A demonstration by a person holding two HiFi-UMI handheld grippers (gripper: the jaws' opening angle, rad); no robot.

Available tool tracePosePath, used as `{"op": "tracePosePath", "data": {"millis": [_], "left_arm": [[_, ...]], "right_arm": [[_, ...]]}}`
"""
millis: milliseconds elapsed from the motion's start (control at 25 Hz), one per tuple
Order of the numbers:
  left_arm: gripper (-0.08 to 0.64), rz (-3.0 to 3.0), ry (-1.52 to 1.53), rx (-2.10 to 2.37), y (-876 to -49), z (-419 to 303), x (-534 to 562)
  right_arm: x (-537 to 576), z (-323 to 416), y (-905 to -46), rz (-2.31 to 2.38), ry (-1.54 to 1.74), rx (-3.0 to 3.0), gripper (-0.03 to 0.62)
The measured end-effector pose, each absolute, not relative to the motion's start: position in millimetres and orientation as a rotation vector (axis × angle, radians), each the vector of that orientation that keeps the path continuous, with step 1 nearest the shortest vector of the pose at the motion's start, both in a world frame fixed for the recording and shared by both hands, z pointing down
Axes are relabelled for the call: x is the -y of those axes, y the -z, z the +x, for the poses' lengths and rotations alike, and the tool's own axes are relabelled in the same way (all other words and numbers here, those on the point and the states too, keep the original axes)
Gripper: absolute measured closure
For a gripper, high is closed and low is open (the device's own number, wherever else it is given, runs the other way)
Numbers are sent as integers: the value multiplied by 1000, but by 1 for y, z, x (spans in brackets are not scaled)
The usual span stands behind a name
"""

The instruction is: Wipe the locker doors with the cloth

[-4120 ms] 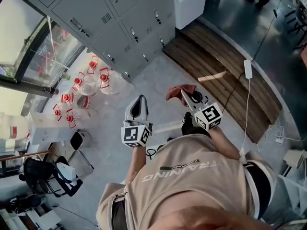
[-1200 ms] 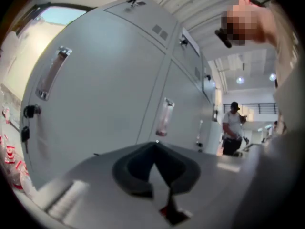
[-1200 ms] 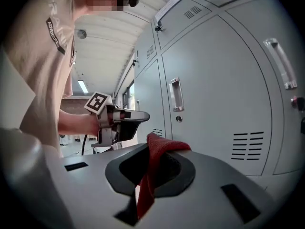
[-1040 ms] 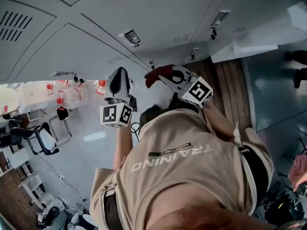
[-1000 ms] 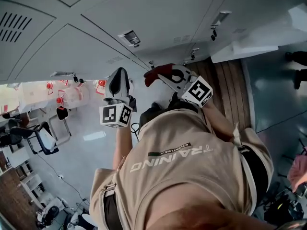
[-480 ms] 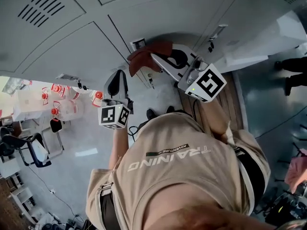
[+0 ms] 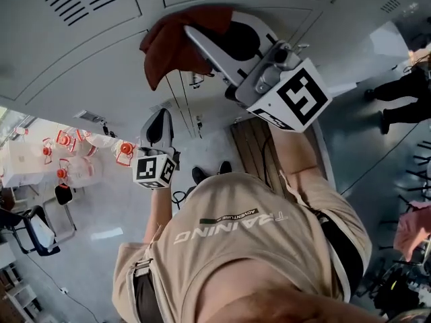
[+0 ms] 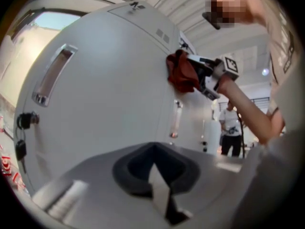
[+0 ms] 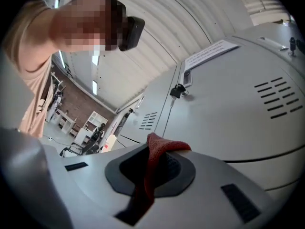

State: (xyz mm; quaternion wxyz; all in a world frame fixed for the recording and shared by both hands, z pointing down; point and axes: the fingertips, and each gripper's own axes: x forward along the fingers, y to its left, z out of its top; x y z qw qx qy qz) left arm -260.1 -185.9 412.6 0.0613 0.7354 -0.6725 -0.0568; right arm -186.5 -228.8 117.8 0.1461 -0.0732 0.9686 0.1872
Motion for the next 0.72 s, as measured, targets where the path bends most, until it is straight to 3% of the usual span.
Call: {"op": "tracePosePath", "data": {"millis": [280, 720], "left_arm": [[555, 2254, 195, 1961, -420, -249, 188], [555, 2230, 194, 1982, -425, -251, 174]], "right_arm": [[241, -202, -134, -376, -605, -2870, 565], [251, -202, -244, -254, -259, -3089, 565]]}}
